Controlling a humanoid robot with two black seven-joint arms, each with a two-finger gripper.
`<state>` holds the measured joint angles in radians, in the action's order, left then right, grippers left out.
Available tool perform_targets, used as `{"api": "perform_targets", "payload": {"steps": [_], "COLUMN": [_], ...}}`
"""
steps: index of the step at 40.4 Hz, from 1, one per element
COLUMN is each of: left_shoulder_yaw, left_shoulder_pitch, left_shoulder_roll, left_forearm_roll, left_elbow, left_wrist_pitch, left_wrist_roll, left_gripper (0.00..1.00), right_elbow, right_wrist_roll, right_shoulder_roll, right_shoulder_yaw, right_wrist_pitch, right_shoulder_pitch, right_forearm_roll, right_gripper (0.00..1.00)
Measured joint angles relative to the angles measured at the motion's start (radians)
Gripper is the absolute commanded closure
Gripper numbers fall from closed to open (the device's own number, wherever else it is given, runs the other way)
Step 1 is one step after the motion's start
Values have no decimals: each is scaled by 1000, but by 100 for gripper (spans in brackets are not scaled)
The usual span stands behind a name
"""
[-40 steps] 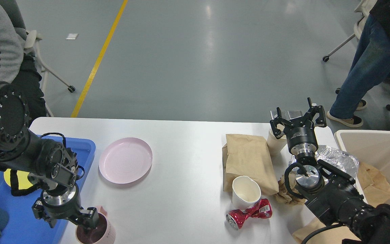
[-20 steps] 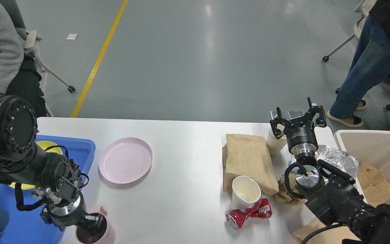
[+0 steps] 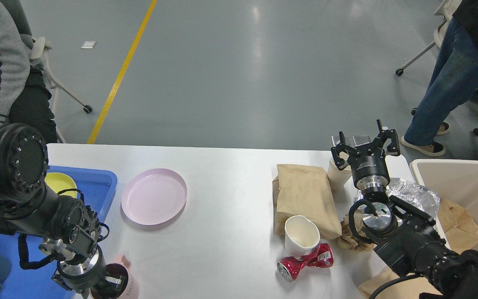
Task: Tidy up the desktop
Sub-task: 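Close the left gripper on the pink mug's rim, then carry the pink mug onto the blue tray and release it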
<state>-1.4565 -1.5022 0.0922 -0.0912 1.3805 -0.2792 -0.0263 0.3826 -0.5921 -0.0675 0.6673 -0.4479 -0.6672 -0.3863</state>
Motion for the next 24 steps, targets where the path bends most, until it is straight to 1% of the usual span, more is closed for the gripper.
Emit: {"api": "perform_targets", "payload": {"steps": [1, 2, 4, 17, 24], "left_shoulder_yaw": [0, 0, -2, -13, -14], "left_shoulder_pitch": [0, 0, 0, -8, -35], "left_shoulder_roll": [0, 0, 0, 1, 14], "left_forearm_roll": [0, 0, 0, 0, -1], "left_elbow": [0, 0, 1, 10, 13], "left_wrist_pitch": [2, 5, 12, 16, -10], "left_wrist_roll": [0, 0, 0, 0, 6], "left_gripper": [87, 93, 100, 100, 100], "right_elbow": [0, 0, 0, 0, 0], "right_wrist_roll": [0, 0, 0, 0, 0], "right_shoulder_roll": [0, 0, 0, 0, 0], "right_shoulder_yaw": [0, 0, 0, 0, 0], "right_wrist_pitch": [0, 0, 0, 0, 0], "right_shoulder_pitch": [0, 0, 0, 0, 0], "right_forearm_roll": [0, 0, 0, 0, 0], "right_gripper": [0, 0, 0, 0, 0]}}
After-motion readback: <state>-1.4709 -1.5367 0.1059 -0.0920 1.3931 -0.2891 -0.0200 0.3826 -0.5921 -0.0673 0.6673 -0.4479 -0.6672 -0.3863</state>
